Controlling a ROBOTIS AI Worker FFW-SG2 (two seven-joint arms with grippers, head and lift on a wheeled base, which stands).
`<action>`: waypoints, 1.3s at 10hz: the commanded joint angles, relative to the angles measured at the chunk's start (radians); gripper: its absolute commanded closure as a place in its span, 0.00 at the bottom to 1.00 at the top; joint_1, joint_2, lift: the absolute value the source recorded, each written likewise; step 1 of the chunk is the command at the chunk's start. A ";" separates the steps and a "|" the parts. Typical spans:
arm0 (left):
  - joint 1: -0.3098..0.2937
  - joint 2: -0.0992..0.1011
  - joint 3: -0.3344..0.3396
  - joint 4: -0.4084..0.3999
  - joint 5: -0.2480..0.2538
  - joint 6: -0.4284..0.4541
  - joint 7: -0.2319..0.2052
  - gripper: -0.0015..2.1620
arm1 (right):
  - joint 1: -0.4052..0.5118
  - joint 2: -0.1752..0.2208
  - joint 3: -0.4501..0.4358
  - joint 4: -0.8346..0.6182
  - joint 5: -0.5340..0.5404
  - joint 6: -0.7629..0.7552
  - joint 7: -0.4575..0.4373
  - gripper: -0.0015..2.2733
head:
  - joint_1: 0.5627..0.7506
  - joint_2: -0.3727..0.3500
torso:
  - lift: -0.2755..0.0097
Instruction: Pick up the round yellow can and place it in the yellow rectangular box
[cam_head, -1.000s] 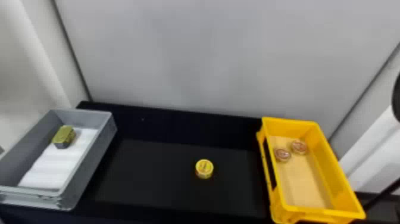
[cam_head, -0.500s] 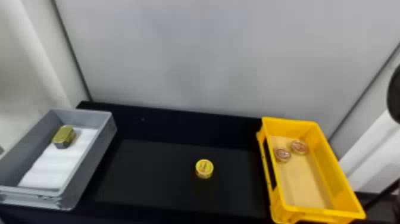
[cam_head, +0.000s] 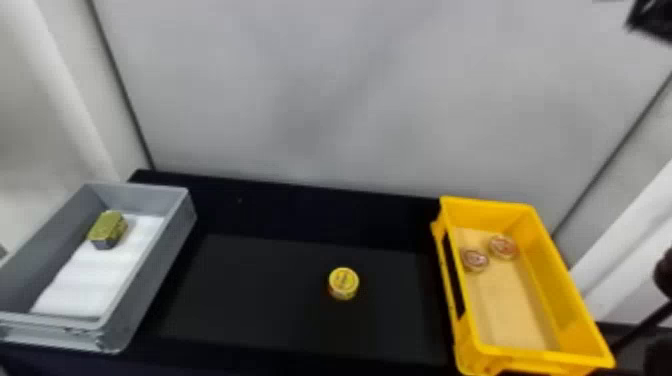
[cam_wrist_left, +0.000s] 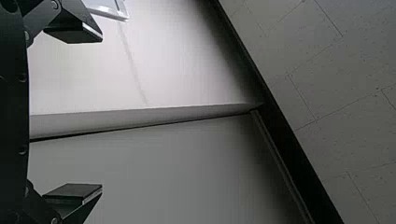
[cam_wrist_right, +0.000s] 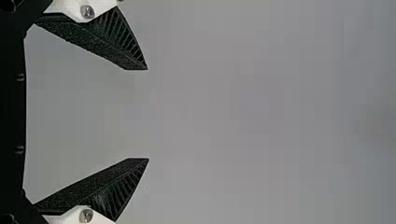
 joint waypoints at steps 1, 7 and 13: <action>-0.003 -0.008 -0.012 0.007 0.000 0.000 0.000 0.07 | 0.061 0.002 0.027 0.278 -0.065 -0.007 0.063 0.03 | 0.70 0.41 | 0.94; -0.013 -0.038 -0.046 0.045 0.008 -0.043 0.000 0.07 | 0.126 0.074 0.228 0.915 0.055 -0.199 0.442 0.03 | 0.70 0.41 | 0.94; 0.000 -0.044 -0.043 0.069 0.014 -0.094 -0.003 0.07 | 0.167 0.197 0.322 1.163 0.368 -0.646 0.676 0.02 | 0.70 0.41 | 0.94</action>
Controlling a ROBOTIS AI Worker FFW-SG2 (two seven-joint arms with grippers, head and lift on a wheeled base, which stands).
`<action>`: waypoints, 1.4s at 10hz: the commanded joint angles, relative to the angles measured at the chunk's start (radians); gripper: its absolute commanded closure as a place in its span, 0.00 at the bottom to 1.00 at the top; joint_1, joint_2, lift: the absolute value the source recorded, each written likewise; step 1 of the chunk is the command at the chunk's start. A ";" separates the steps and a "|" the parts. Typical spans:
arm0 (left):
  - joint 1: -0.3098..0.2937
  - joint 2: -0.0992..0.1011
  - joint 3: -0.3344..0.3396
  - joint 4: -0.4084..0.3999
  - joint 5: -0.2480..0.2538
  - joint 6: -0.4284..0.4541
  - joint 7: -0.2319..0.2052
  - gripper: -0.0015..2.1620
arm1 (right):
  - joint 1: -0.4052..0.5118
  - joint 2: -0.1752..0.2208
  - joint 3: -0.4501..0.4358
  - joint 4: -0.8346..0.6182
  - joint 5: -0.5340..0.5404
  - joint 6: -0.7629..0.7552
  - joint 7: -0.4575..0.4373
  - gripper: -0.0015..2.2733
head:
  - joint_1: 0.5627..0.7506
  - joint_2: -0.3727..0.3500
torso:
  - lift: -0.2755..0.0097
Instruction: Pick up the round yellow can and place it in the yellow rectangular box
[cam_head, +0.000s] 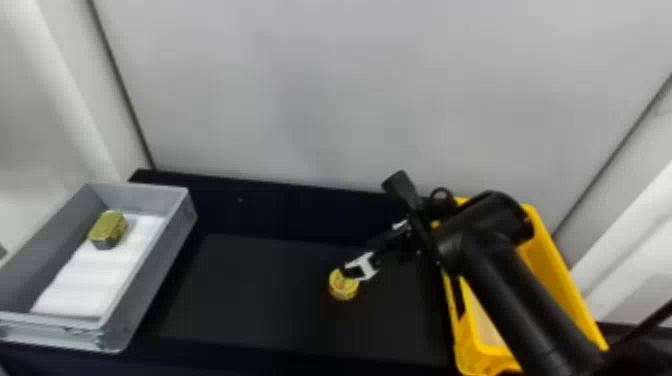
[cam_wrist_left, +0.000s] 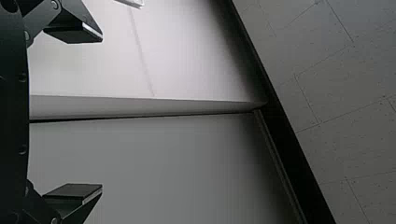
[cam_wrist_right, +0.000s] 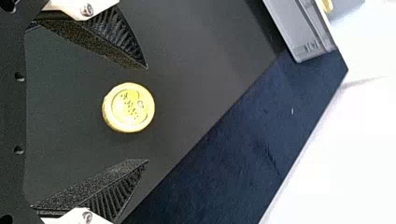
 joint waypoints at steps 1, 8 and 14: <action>0.012 -0.001 0.010 0.003 0.005 -0.015 0.000 0.07 | 0.046 0.022 0.001 0.009 -0.005 -0.098 -0.027 0.02 | 0.70 0.41 | 0.94; 0.019 -0.008 0.013 0.017 0.005 -0.055 -0.013 0.07 | 0.092 0.005 0.070 0.033 0.069 -0.221 -0.047 0.02 | 0.70 0.41 | 0.94; 0.019 -0.011 0.013 0.026 0.005 -0.087 -0.026 0.07 | 0.109 0.046 -0.019 0.116 0.065 -0.276 -0.109 0.02 | 0.70 0.41 | 0.94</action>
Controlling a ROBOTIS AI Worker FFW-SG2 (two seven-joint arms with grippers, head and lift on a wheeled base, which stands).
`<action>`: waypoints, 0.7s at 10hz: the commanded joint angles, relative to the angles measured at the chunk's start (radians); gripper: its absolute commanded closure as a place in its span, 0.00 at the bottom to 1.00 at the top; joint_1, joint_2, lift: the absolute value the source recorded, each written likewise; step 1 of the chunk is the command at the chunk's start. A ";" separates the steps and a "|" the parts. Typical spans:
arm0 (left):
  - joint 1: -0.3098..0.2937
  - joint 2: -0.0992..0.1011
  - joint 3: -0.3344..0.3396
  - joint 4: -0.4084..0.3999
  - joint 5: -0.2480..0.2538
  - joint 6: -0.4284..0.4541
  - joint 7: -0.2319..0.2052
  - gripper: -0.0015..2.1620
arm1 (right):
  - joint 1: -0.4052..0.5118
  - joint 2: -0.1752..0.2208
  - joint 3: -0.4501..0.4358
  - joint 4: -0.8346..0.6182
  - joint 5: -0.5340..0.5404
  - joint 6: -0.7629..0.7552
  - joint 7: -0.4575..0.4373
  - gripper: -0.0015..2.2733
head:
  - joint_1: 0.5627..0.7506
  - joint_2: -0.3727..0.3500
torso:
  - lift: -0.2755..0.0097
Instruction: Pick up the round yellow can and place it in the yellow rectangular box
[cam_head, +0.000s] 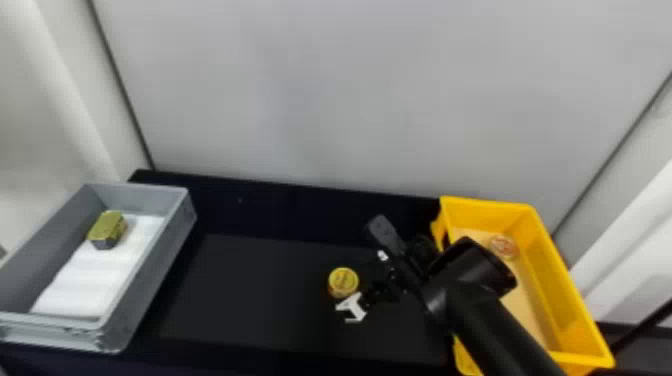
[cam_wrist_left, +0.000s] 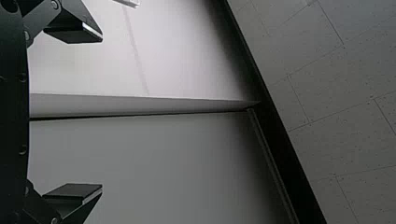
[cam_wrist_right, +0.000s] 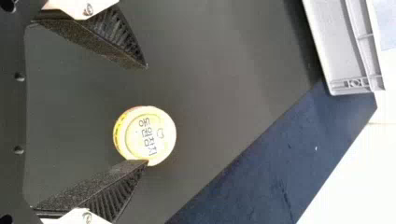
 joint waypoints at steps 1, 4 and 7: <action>-0.001 0.000 0.004 0.001 -0.001 -0.009 -0.009 0.07 | 0.021 0.031 -0.067 0.004 -0.007 -0.025 -0.048 0.02 | 0.70 0.41 | 0.94; 0.005 -0.002 0.012 0.001 -0.001 -0.021 -0.015 0.07 | 0.042 0.033 -0.079 -0.011 -0.007 -0.014 -0.085 0.02 | 0.70 0.41 | 0.94; 0.005 -0.003 0.012 0.001 -0.001 -0.027 -0.019 0.07 | 0.048 0.038 -0.087 0.000 -0.007 -0.017 -0.112 0.02 | 0.70 0.41 | 0.94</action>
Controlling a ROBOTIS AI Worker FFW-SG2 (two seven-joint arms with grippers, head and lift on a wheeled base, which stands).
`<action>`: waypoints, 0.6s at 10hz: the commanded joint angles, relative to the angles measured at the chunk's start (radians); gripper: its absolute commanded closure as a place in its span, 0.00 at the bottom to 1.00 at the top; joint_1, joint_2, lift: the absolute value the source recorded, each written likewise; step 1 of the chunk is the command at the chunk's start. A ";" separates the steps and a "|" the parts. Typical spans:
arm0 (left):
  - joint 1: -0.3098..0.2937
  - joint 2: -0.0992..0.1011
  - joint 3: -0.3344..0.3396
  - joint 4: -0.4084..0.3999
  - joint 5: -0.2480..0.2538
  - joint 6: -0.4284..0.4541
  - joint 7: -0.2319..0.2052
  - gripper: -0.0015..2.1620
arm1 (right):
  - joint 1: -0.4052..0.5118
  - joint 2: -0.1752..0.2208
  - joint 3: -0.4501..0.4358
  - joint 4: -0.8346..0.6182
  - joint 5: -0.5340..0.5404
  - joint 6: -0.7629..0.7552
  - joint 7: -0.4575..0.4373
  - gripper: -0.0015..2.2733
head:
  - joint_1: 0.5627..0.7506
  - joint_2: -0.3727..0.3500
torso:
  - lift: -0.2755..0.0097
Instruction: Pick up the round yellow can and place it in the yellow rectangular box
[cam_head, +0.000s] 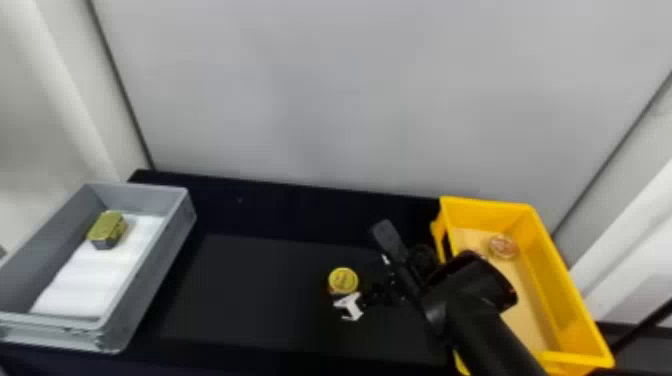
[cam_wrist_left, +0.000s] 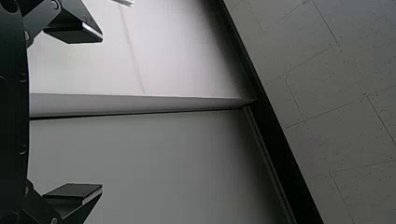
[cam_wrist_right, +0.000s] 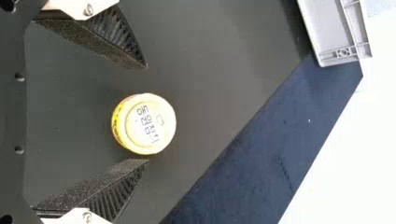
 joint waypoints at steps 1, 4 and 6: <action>0.003 -0.003 0.003 0.001 0.000 -0.011 -0.003 0.07 | 0.008 0.007 -0.020 0.011 -0.001 -0.015 -0.022 0.03 | 0.70 0.41 | 0.94; 0.002 -0.003 0.002 0.001 0.000 -0.015 -0.009 0.07 | 0.014 0.017 -0.032 0.017 -0.003 -0.017 -0.039 0.14 | 0.70 0.41 | 0.94; 0.006 -0.003 0.005 0.001 0.002 -0.011 -0.012 0.07 | 0.034 0.012 -0.041 -0.054 -0.003 0.025 -0.037 0.30 | 0.70 0.41 | 0.94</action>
